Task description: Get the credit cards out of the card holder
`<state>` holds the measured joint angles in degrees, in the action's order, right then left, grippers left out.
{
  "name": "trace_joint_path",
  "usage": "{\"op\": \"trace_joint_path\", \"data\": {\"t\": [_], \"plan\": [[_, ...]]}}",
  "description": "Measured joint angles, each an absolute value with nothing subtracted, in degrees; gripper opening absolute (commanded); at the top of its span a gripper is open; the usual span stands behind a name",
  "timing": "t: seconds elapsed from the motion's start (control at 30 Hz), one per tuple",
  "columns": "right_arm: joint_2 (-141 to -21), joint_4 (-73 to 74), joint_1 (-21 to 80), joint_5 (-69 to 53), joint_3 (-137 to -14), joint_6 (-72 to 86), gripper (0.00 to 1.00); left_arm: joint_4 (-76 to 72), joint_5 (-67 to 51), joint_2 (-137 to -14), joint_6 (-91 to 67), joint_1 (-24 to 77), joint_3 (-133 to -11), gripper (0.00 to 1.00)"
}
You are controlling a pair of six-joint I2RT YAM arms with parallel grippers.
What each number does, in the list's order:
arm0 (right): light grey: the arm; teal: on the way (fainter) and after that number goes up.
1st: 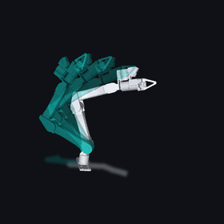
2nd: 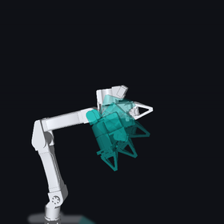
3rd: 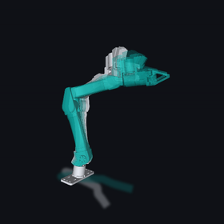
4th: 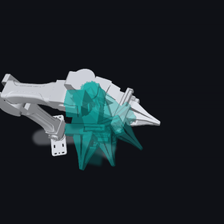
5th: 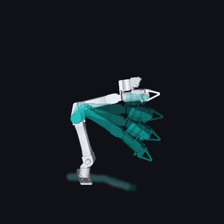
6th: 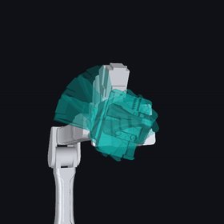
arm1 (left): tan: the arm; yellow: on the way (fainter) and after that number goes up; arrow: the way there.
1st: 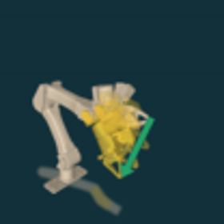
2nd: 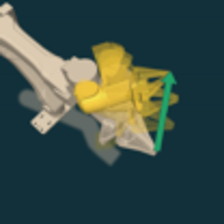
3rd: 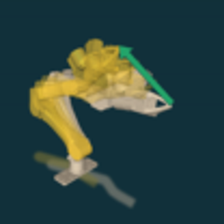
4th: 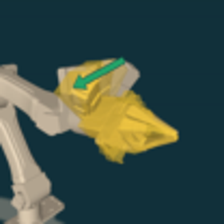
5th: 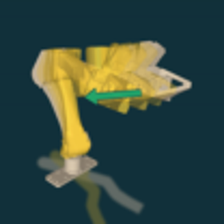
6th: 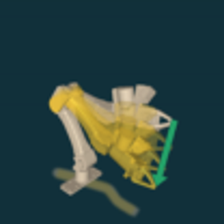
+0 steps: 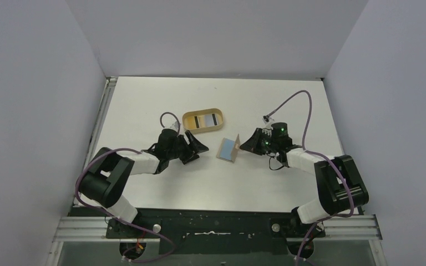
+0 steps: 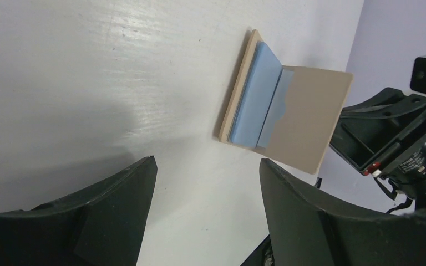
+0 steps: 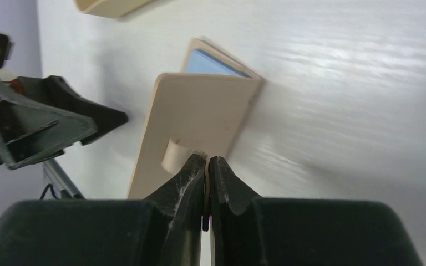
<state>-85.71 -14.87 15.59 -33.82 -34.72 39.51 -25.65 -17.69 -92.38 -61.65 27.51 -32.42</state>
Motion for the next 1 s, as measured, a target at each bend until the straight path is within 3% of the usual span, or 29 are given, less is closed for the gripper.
{"op": "trace_joint_path", "data": {"t": [0.3,0.33,0.47,0.53,0.7,1.0], "plan": [[-82.0,0.21,8.36,-25.5,-31.16,35.27,0.0,-24.36,-15.99,-92.53,-61.12,29.17,-33.08,0.65],[-80.99,1.89,8.08,-24.64,-31.16,34.79,0.1,-24.03,-15.81,-92.53,-60.97,29.21,-33.3,0.65],[-79.57,7.27,7.73,-22.22,-31.51,33.17,0.72,-23.24,-15.31,-92.53,-60.6,29.28,-34.15,0.64],[-79.13,7.49,7.46,-22.92,-32.29,33.58,0.91,-23.07,-15.18,-92.55,-60.51,29.39,-34.46,0.64],[-78.59,4.97,7.42,-25.08,-32.34,33.87,0.99,-22.79,-14.9,-92.6,-60.27,29.69,-34.57,0.63],[-76.82,-9.5,7.11,-29.36,-25.04,40.86,1.0,-22.41,-14.74,-92.6,-59.94,29.71,-34.57,0.63]]}}
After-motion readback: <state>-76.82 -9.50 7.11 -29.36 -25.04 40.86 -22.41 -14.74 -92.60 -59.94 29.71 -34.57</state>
